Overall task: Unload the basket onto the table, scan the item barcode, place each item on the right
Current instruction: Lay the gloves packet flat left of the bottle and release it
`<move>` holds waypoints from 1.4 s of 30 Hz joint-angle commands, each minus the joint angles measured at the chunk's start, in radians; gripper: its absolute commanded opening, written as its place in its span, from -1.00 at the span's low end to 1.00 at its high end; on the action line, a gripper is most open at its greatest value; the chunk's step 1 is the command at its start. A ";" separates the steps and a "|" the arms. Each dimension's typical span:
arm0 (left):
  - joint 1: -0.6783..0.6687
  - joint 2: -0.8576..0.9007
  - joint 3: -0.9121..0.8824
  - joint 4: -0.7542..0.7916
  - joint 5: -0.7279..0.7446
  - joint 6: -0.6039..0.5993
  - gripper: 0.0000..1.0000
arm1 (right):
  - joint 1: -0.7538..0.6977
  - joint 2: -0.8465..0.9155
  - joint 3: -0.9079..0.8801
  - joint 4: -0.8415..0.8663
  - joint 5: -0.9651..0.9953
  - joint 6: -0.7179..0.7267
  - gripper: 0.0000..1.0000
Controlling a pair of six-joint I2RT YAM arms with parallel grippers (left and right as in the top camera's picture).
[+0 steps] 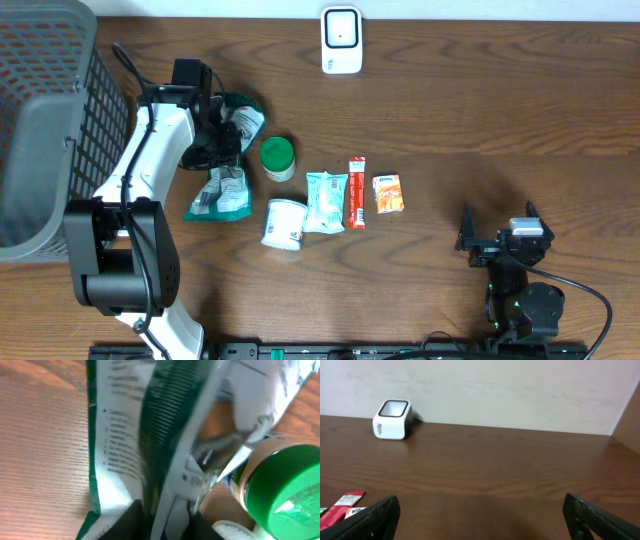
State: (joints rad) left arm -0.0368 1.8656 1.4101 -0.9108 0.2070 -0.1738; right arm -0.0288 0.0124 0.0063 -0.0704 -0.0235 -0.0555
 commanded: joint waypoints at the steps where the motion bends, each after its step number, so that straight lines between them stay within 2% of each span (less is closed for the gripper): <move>1: -0.002 0.011 -0.008 -0.009 -0.017 -0.019 0.42 | -0.009 -0.003 -0.001 -0.004 -0.004 -0.005 0.98; 3: -0.002 0.010 -0.008 -0.016 -0.016 -0.019 0.50 | -0.009 -0.003 -0.001 -0.004 -0.004 -0.005 0.99; 10: -0.002 -0.043 0.024 -0.035 -0.013 -0.011 0.50 | -0.009 -0.003 -0.001 -0.004 -0.004 -0.005 0.98; 12: -0.002 -0.078 0.033 -0.050 -0.013 -0.011 0.26 | -0.009 -0.003 -0.001 -0.004 -0.004 -0.005 0.98; 15: -0.002 -0.155 0.035 -0.052 -0.013 -0.006 -0.29 | -0.009 -0.003 -0.001 -0.004 -0.004 -0.005 0.99; 16: -0.002 -0.178 0.035 -0.052 -0.013 -0.005 -0.52 | -0.009 -0.003 -0.001 -0.004 -0.004 -0.005 0.98; 17: -0.002 -0.211 0.035 -0.052 -0.013 -0.002 -0.84 | -0.009 -0.003 -0.001 -0.004 -0.004 -0.005 0.99; 25: -0.002 -0.393 0.035 -0.076 -0.014 0.021 -0.86 | -0.009 -0.003 -0.001 -0.004 -0.004 -0.005 0.98; 31: -0.002 -0.509 0.050 -0.077 -0.018 -0.024 -0.86 | -0.009 -0.003 -0.001 -0.004 -0.004 -0.005 0.98; 37: -0.002 -0.540 0.152 -0.175 -0.018 -0.031 -0.85 | -0.009 -0.003 -0.001 -0.004 -0.004 -0.005 0.99; 42: -0.002 -0.540 0.190 -0.173 -0.017 -0.034 -0.67 | -0.009 -0.003 -0.001 -0.004 -0.004 -0.005 0.99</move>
State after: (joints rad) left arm -0.0368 1.3304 1.5803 -1.0805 0.2028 -0.1978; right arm -0.0288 0.0124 0.0063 -0.0704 -0.0235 -0.0559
